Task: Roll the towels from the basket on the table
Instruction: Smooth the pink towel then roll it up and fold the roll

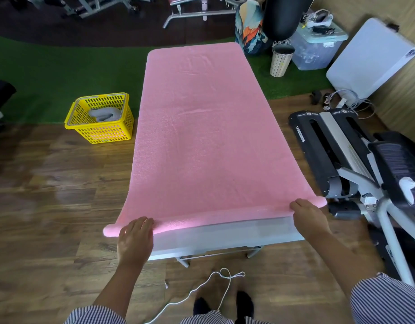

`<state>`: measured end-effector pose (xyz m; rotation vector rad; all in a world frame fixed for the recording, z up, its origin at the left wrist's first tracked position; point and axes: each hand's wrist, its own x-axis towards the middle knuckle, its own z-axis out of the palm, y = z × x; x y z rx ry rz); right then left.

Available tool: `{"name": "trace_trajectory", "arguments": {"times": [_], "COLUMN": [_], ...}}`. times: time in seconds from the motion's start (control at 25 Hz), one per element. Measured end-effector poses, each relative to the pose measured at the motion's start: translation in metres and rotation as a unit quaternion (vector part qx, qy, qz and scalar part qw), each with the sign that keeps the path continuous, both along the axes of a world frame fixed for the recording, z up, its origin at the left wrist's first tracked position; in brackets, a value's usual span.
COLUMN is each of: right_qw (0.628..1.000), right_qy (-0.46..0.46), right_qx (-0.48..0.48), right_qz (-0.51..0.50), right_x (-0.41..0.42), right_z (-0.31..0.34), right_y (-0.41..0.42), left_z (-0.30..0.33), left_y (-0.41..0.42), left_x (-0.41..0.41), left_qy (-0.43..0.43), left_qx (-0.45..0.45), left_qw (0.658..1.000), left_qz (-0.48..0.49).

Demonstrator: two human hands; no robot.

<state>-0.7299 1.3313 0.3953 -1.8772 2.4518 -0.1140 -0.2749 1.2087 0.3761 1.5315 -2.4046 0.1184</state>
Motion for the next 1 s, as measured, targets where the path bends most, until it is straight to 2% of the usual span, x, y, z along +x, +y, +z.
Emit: {"name": "trace_trajectory", "arguments": {"times": [0.08,0.16,0.4,0.56,0.76,0.92,1.0], "right_qw": [0.998,0.996,0.990,0.978,0.994,0.996,0.992], "right_qy": [-0.048,-0.051,0.069,0.077,0.066,-0.010,-0.048], "right_qx": [0.032,0.059,0.114,0.193,0.084,0.089,0.109], "right_qz": [-0.008,-0.030,-0.044,-0.032,-0.018,-0.028,-0.035], "right_x": [0.000,0.000,0.003,0.002,-0.004,-0.003,-0.003], "right_z": [-0.005,-0.005,0.011,0.031,0.018,0.010,0.005], "right_y": [-0.002,-0.004,-0.004,-0.011,-0.008,-0.002,0.001], "left_z": [-0.002,0.000,0.015,0.017,0.014,0.009,0.006], "left_y": [0.001,0.002,-0.007,-0.014,-0.009,-0.005,-0.005], "left_x": [0.000,0.001,0.002,0.011,0.008,0.005,0.005], "left_qy": [0.010,0.005,0.003,-0.010,0.011,0.036,0.021], "left_qx": [0.033,0.054,0.037,0.052,0.008,0.042,0.053], "left_qw": [0.999,0.999,0.999,0.998,1.000,0.998,0.998], "left_qz": [0.007,0.000,-0.015,-0.020,-0.011,-0.007,-0.002]}}
